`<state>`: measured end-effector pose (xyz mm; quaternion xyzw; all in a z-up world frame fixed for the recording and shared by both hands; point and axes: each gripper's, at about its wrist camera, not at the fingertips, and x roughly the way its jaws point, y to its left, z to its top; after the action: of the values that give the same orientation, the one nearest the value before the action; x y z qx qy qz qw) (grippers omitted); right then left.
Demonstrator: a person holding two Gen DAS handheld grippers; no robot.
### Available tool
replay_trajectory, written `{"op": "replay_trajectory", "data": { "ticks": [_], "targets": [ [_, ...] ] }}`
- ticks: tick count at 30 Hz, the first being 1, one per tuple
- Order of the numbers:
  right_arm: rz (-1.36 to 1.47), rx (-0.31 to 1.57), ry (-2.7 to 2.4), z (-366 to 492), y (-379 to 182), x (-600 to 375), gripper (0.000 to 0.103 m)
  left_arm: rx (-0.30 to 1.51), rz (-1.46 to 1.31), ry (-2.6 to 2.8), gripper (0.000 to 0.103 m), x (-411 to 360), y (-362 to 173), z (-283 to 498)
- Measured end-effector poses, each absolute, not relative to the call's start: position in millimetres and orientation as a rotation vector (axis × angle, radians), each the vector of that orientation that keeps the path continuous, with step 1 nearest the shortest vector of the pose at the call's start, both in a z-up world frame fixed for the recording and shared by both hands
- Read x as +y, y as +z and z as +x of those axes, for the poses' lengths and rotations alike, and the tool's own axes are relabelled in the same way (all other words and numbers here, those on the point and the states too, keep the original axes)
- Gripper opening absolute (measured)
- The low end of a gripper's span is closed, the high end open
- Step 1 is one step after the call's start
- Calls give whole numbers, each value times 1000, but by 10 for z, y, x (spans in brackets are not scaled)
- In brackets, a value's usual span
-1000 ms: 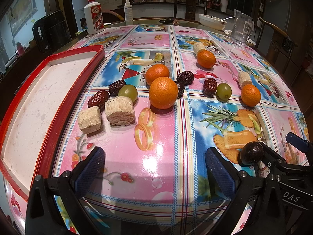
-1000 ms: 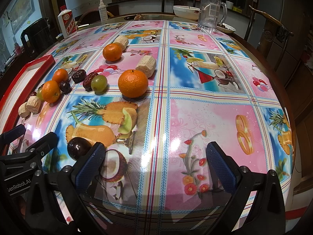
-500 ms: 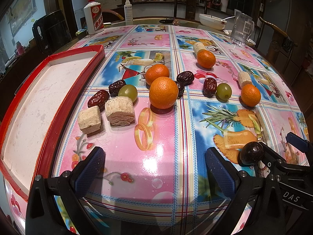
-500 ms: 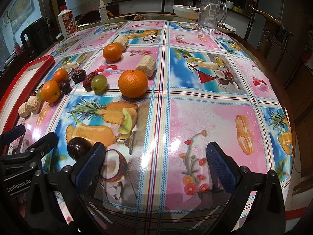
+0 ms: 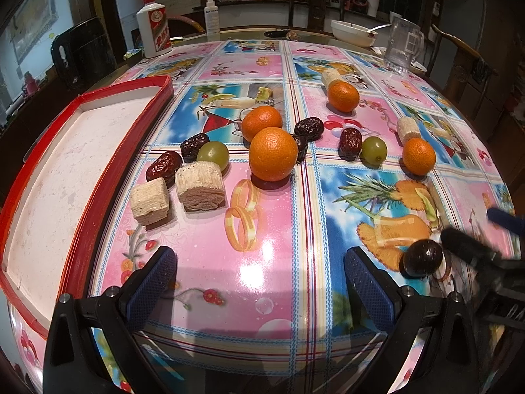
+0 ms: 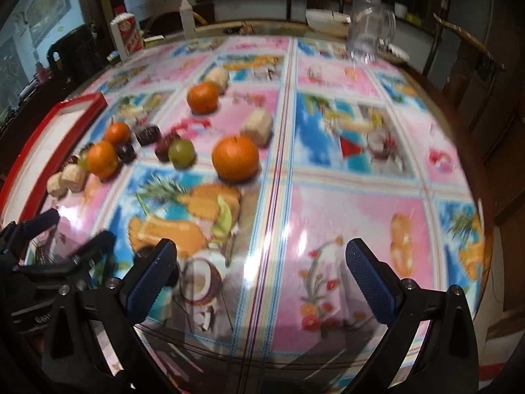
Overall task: Organize fruits
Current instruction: 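Grasp an orange with the right tool while the left tool grasps a dark plum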
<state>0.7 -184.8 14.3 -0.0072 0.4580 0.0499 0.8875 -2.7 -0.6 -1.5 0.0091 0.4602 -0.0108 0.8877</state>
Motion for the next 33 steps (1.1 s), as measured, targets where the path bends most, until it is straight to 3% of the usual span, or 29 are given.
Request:
{"op": "replay_trajectory", "data": {
  "ticks": [5, 16, 20, 22, 25, 33],
  "targets": [
    [-30, 941, 137, 139, 253, -1894, 102, 981, -5, -78, 96, 138, 63, -172],
    [-141, 957, 198, 565, 235, -1745, 99, 971, -5, -214, 96, 431, 265, -223],
    [-155, 999, 215, 714, 179, -1712, 80, 963, -3, -220, 96, 448, 297, -187],
    [-163, 1022, 234, 762, 129, -1689, 60, 970, -34, -226, 96, 469, 305, -157],
    [-147, 1059, 280, 817, 58, -1659, 42, 968, -41, -238, 96, 419, 311, -125],
    [-186, 999, 258, 559, 197, -1839, 39, 963, 75, -377, 96, -296, 298, -162]
  ]
}}
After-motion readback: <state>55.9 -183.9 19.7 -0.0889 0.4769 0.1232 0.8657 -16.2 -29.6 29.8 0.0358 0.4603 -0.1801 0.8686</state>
